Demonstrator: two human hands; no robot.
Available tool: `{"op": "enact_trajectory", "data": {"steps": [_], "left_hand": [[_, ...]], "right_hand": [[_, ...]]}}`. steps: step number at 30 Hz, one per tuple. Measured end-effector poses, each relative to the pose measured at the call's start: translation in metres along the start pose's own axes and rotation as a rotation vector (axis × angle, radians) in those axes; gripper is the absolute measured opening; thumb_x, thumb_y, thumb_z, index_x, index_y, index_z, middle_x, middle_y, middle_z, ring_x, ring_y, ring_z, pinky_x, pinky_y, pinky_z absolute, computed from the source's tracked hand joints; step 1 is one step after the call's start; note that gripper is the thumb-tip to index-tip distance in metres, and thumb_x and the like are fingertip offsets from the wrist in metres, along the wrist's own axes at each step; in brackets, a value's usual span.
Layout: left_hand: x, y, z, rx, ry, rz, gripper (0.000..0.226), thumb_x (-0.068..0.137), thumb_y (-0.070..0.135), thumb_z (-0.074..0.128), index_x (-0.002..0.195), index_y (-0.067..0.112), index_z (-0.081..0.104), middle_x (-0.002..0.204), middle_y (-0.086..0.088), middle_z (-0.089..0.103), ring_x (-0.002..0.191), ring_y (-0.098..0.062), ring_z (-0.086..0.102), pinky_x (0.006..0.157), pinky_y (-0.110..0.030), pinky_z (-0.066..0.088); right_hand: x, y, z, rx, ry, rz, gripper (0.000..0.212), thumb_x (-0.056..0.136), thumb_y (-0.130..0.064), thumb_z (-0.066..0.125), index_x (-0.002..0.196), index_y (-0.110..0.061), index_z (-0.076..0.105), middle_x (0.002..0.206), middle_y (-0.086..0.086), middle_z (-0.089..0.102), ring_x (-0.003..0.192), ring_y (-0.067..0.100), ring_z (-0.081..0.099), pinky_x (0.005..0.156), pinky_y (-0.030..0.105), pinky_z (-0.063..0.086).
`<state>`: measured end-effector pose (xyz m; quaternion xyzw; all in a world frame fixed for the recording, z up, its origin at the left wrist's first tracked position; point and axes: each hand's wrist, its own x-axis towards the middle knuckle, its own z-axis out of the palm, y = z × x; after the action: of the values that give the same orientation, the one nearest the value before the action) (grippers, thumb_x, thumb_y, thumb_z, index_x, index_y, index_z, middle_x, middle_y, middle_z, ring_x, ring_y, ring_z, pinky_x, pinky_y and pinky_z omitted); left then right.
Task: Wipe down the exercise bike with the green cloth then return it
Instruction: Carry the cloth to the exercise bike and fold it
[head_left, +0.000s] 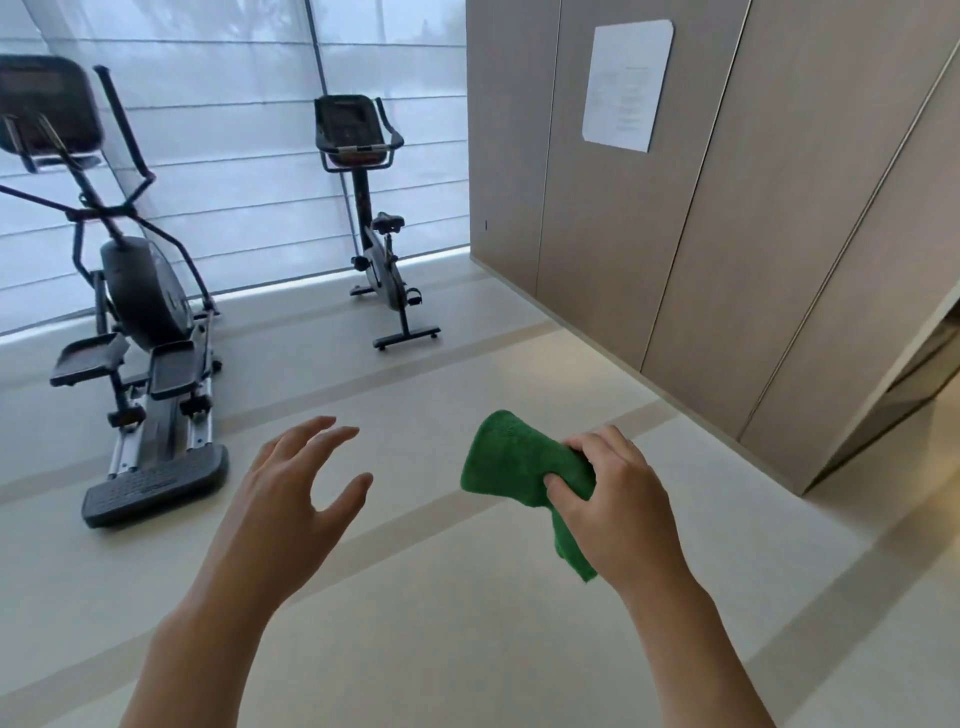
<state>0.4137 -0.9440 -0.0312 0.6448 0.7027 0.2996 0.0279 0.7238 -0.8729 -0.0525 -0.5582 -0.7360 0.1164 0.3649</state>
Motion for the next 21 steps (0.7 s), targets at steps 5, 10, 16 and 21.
{"op": "enact_trajectory", "data": {"steps": [5,10,16,21], "left_hand": [[0.087,-0.084,-0.005,-0.076,-0.009,-0.044,0.053,0.091,0.046,0.069,0.141,0.033,0.059,0.15,0.008,0.053,0.14,-0.018,0.044,0.113,-0.045,0.041],[0.133,-0.138,-0.018,-0.096,0.018,-0.04,0.051,0.092,0.046,0.068,0.141,0.037,0.058,0.15,0.012,0.051,0.141,-0.014,0.043,0.114,-0.039,0.038],[0.191,-0.228,-0.033,-0.12,0.028,-0.093,0.05,0.092,0.043,0.069,0.141,0.035,0.059,0.148,0.012,0.052,0.14,-0.013,0.044,0.112,-0.034,0.036],[0.219,-0.278,-0.028,-0.126,0.022,-0.163,0.05,0.092,0.041,0.071,0.14,0.033,0.06,0.149,0.01,0.053,0.14,-0.013,0.043,0.113,-0.032,0.033]], "right_hand": [[0.078,-0.046,0.079,-0.052,-0.035,-0.005,0.017,0.089,-0.031,0.072,0.105,-0.031,0.065,0.097,-0.016,0.053,0.092,0.01,0.053,0.082,0.039,0.053],[0.132,-0.083,0.127,-0.06,-0.07,-0.029,0.017,0.09,-0.033,0.071,0.107,-0.032,0.066,0.099,-0.016,0.054,0.093,0.01,0.054,0.083,0.037,0.052],[0.206,-0.142,0.21,-0.059,-0.132,-0.075,0.018,0.091,-0.033,0.07,0.108,-0.031,0.066,0.1,-0.016,0.055,0.093,0.009,0.053,0.084,0.036,0.051],[0.25,-0.165,0.259,-0.082,-0.197,-0.112,0.019,0.092,-0.034,0.07,0.11,-0.031,0.066,0.1,-0.018,0.054,0.093,0.007,0.053,0.085,0.036,0.051]]}}
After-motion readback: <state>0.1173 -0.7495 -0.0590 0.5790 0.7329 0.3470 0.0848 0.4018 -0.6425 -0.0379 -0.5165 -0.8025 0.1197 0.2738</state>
